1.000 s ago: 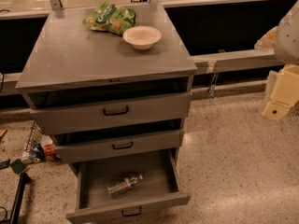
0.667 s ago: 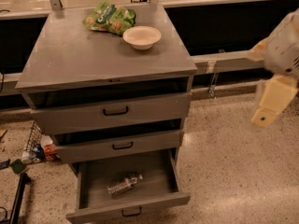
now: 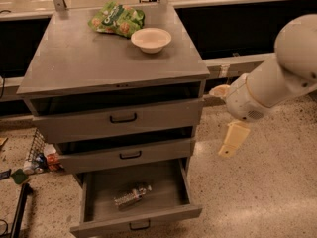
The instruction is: Pick water bottle from bottom drawer and place on counter
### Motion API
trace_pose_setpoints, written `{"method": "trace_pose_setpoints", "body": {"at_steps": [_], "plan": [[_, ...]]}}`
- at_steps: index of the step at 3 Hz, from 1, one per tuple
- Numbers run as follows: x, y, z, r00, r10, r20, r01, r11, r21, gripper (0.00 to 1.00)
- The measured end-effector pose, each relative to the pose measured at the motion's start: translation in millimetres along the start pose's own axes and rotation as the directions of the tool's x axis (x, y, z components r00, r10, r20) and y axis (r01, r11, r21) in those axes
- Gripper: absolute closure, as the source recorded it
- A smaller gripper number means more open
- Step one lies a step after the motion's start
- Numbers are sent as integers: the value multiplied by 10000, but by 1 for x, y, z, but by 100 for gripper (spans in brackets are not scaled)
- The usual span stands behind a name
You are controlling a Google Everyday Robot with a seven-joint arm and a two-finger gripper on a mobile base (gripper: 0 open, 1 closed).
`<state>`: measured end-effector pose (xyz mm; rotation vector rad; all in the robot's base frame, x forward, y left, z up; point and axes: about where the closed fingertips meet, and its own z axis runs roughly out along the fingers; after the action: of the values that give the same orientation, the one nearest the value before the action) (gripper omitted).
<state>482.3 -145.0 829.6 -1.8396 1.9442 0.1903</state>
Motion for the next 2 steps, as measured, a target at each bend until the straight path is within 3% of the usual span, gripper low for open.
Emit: {"method": "trace_pose_setpoints", "body": {"at_steps": [1, 2], "plan": [[-12, -18, 85, 9935, -878, 731, 905, 9953, -344, 0], [-11, -18, 86, 9937, -838, 741, 866, 9956, -362, 0]]}}
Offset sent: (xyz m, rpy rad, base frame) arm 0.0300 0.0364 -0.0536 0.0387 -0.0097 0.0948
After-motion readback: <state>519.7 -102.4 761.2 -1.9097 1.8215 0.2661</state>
